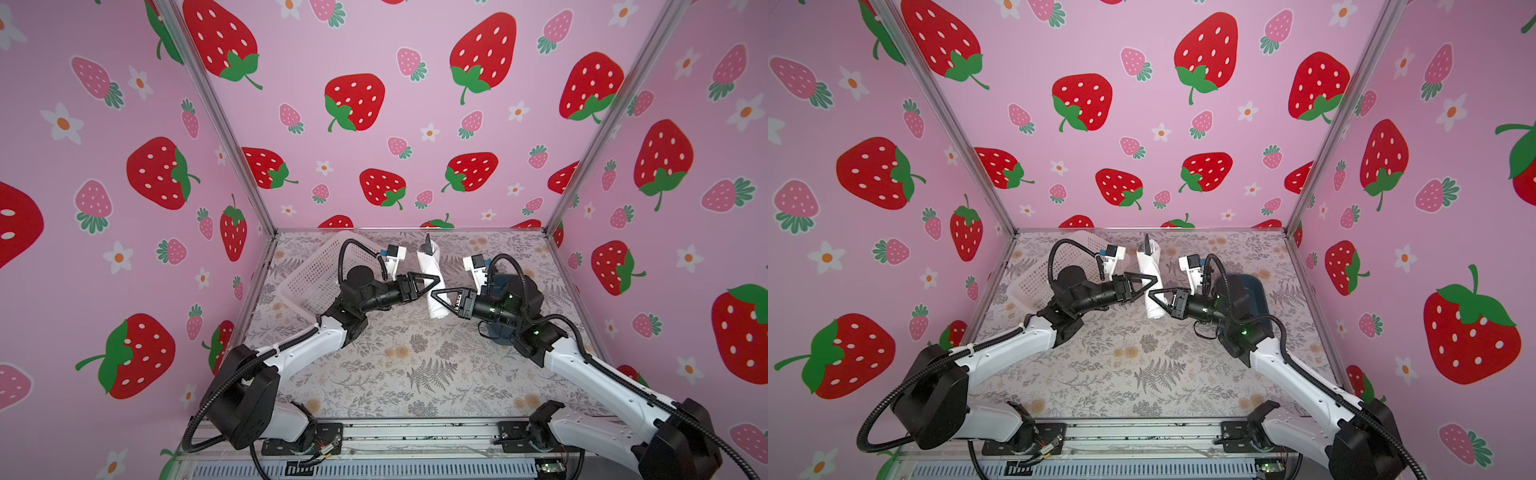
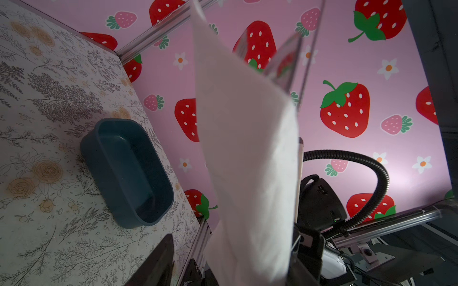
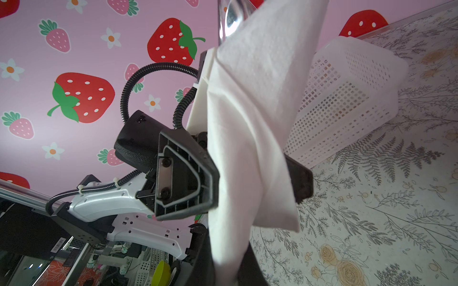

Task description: Place the utensils on the paper napkin and roll it up

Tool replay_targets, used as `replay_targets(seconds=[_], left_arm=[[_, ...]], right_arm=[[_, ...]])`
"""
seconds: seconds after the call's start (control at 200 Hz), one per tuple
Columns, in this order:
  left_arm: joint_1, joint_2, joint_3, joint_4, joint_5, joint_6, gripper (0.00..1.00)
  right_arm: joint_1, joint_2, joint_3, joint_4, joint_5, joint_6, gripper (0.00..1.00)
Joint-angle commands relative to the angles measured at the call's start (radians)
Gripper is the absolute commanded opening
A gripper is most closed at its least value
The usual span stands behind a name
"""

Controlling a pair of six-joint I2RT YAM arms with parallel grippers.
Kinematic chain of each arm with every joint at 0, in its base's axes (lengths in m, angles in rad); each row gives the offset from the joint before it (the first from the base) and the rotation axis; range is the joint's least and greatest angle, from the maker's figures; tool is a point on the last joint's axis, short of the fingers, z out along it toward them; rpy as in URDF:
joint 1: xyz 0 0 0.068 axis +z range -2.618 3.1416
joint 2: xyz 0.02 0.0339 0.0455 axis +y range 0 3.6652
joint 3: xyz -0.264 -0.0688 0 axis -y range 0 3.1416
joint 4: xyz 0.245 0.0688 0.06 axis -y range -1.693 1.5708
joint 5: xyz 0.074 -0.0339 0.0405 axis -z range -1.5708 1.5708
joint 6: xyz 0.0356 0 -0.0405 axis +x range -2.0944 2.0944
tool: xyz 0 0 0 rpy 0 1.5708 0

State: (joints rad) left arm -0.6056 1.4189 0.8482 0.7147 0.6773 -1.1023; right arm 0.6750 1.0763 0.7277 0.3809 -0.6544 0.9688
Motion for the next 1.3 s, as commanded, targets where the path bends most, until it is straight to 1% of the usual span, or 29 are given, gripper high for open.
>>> replay_targets(seconds=[0.0, 0.09, 0.18, 0.26, 0.3, 0.39, 0.465, 0.705, 0.83, 0.976, 1.101, 1.191, 1.296], left_arm=[[0.007, 0.024, 0.053, 0.042, 0.054, -0.020, 0.64], [0.010, 0.036, 0.069, 0.066, 0.081, -0.035, 0.68], [0.014, 0.049, 0.088, 0.087, 0.113, -0.049, 0.68], [0.019, 0.050, 0.092, 0.111, 0.117, -0.068, 0.67], [0.023, 0.050, 0.091, 0.123, 0.118, -0.080, 0.64], [0.035, 0.048, 0.090, 0.147, 0.120, -0.101, 0.55], [0.040, 0.041, 0.090, 0.147, 0.119, -0.102, 0.46], [0.041, 0.035, 0.088, 0.149, 0.107, -0.102, 0.25], [0.041, 0.033, 0.083, 0.150, 0.107, -0.103, 0.20], [0.042, 0.034, 0.083, 0.153, 0.106, -0.104, 0.17], [0.041, 0.032, 0.082, 0.157, 0.107, -0.103, 0.14], [0.041, 0.031, 0.080, 0.169, 0.108, -0.106, 0.12], [0.042, 0.031, 0.077, 0.181, 0.112, -0.111, 0.11]], right_arm=[[0.004, -0.029, 0.013, 0.071, -0.034, -0.018, 0.09], [0.005, -0.035, 0.011, 0.080, -0.049, -0.022, 0.10], [0.004, -0.034, 0.009, 0.087, -0.062, -0.021, 0.10], [0.005, -0.033, 0.007, 0.085, -0.069, -0.023, 0.10], [0.005, -0.035, 0.004, 0.085, -0.070, -0.024, 0.10], [0.005, -0.036, -0.003, 0.084, -0.068, -0.023, 0.11], [0.005, -0.039, -0.010, 0.078, -0.064, -0.026, 0.11], [0.005, -0.029, -0.024, 0.066, -0.051, -0.029, 0.17], [0.005, -0.030, -0.030, 0.060, -0.045, -0.030, 0.18], [0.005, -0.031, -0.034, 0.051, -0.038, -0.032, 0.20], [0.003, -0.036, -0.039, 0.048, -0.027, -0.031, 0.26], [0.003, -0.037, -0.040, 0.047, -0.021, -0.028, 0.29], [0.002, -0.035, -0.039, 0.047, -0.022, -0.025, 0.35]])
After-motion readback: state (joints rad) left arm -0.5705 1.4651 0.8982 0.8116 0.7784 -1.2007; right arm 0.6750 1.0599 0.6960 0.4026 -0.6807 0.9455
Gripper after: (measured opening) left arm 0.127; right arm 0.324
